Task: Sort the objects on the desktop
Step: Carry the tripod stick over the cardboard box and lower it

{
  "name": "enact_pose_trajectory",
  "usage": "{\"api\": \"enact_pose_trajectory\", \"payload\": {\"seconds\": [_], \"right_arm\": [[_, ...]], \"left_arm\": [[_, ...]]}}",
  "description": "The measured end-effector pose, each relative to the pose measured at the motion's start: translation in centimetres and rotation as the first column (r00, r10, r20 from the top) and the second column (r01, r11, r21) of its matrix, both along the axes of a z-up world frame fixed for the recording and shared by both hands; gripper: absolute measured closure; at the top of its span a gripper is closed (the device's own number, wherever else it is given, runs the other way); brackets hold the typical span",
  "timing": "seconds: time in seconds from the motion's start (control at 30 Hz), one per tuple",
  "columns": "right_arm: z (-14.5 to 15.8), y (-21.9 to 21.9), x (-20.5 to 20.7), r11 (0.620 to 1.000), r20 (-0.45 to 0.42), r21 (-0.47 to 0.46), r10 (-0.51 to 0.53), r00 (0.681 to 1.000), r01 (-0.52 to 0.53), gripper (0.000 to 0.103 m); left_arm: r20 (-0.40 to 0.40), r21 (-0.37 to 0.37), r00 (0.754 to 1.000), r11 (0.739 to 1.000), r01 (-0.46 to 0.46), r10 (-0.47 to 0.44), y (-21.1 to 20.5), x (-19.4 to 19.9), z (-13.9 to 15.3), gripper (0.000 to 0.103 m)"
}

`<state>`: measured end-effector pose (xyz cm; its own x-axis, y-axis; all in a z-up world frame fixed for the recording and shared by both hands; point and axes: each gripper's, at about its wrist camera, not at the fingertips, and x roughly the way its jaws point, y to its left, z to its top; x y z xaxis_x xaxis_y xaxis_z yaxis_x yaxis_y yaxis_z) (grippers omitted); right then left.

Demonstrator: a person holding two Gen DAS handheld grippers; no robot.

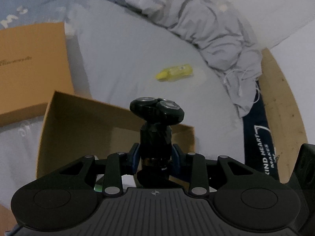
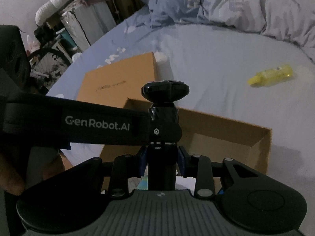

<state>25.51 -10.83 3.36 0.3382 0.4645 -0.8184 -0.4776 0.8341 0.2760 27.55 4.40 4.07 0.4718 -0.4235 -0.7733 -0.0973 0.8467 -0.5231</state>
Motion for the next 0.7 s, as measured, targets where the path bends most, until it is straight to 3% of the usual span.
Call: {"api": "enact_pose_trajectory", "payload": {"seconds": [0.7], "right_arm": [[-5.7, 0.6, 3.7, 0.999, -0.132, -0.038, 0.019, 0.991, -0.024, 0.07]], "left_arm": [[-0.133, -0.012, 0.991, 1.0, 0.0, -0.001, 1.2, 4.1, -8.4, 0.065]]}}
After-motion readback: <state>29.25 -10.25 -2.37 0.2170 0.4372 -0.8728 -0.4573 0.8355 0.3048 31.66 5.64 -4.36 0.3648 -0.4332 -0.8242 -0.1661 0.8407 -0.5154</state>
